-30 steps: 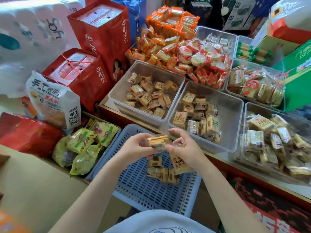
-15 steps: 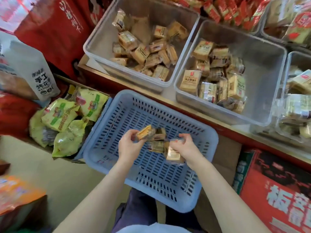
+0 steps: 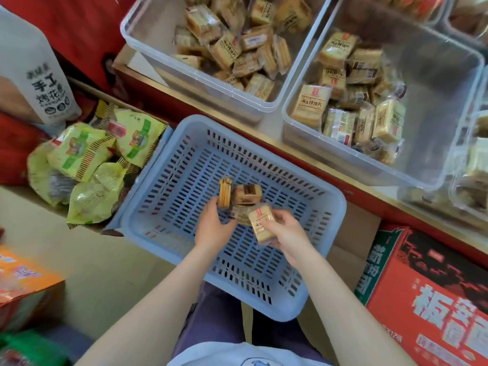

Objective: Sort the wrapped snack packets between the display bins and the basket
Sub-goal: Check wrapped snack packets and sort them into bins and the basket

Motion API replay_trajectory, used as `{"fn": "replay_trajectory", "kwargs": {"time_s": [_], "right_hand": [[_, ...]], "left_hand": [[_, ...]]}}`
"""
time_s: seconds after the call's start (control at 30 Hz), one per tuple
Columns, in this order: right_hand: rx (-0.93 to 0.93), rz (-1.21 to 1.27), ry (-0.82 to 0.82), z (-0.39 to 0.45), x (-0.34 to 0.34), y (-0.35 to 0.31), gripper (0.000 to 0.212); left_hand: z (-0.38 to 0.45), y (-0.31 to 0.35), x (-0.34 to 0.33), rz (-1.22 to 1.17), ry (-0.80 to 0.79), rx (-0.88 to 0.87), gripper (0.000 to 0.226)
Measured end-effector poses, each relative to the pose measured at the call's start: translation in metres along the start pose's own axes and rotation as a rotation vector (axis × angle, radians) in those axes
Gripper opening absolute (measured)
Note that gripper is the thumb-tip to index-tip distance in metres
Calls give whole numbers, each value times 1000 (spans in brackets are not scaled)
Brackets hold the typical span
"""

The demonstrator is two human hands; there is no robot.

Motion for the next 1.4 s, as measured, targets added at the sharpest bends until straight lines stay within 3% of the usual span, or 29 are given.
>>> {"fn": "replay_trajectory", "kwargs": {"time_s": [0.13,0.23,0.33,0.5,0.63,0.83,1.13,1.4], "right_hand": [[-27,30,-21,-9,11,1,43],[-52,39,4,-21,24,2,37],[-50,36,29,-30,36,6,35],[0,80,-9,-48,54,7,36],[124,90,-126,-76,64,-1,29],[346,-80,-142,-119,82,-20,27],[653,16,-73,-170,146,-38,9],[808,32,94,-196,189,-41,16]], "left_hand": [[-10,3,10,-67,-36,-24,57],[-19,11,13,-57,-188,31,75],[-26,16,12,-59,-251,16,77],[-45,25,13,-95,-213,38,58],[-79,46,21,-387,-302,154,41],[-133,92,44,-634,-281,33,25],[-196,142,60,-643,-302,-185,25],[-235,181,48,-570,-273,-280,36]]}}
Point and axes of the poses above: each hand's wrist, its own z-axis towards the middle knuckle, its own x-axis out of the back of the hand, y = z × x, the point moved 1 cm from there along z, towards the middle knuckle, and after that the axes turned 12 degrees about y, right-handed, at the moved point
